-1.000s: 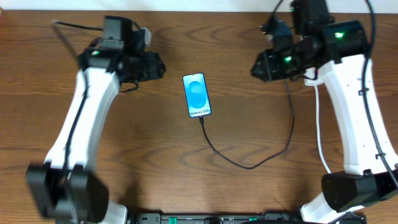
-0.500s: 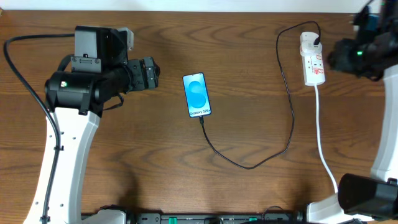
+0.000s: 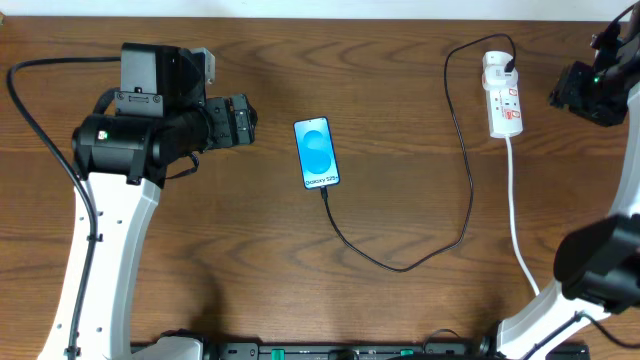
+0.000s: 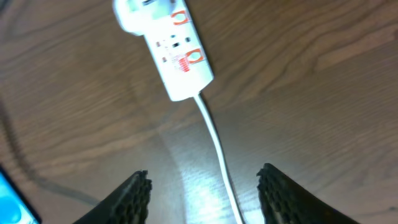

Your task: Plug charger to phone and switch on socket

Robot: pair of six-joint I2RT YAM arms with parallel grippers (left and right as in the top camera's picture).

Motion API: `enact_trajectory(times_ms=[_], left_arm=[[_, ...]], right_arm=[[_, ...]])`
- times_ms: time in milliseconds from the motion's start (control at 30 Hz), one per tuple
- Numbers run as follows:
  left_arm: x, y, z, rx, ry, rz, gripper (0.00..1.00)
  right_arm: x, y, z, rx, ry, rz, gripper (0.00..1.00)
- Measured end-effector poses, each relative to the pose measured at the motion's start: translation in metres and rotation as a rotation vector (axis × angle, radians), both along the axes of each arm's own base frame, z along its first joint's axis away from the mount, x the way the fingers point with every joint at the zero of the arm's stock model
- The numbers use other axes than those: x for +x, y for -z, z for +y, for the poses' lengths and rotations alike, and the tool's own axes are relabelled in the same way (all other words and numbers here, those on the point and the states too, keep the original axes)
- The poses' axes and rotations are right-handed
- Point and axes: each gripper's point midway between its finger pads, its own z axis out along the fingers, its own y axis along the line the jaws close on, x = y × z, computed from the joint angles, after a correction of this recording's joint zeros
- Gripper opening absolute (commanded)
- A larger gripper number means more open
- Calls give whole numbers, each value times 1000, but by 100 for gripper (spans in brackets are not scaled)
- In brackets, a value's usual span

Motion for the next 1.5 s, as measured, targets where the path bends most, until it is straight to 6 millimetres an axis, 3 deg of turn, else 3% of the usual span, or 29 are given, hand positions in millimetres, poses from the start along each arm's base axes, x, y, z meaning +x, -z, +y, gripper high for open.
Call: enact_trajectory(times_ms=[300,433,800,967,1333,1500], left_arm=[[0,0,0,0,0,0,93],[0,0,0,0,0,0,93],[0,0,0,0,0,0,93],[0,0,0,0,0,0,93],[0,0,0,1,0,0,93],[0,0,0,0,0,0,93]], right_arm=[[29,59,-22,95,23,16,62],[39,73,-31,132,28,-9,59],[65,73,-50,106,10,-126,55],[79,90,-55,102,3,-146,55],[95,151,-45,128,-58,-102,53],[98,158,-36,134,-86,-95,54]])
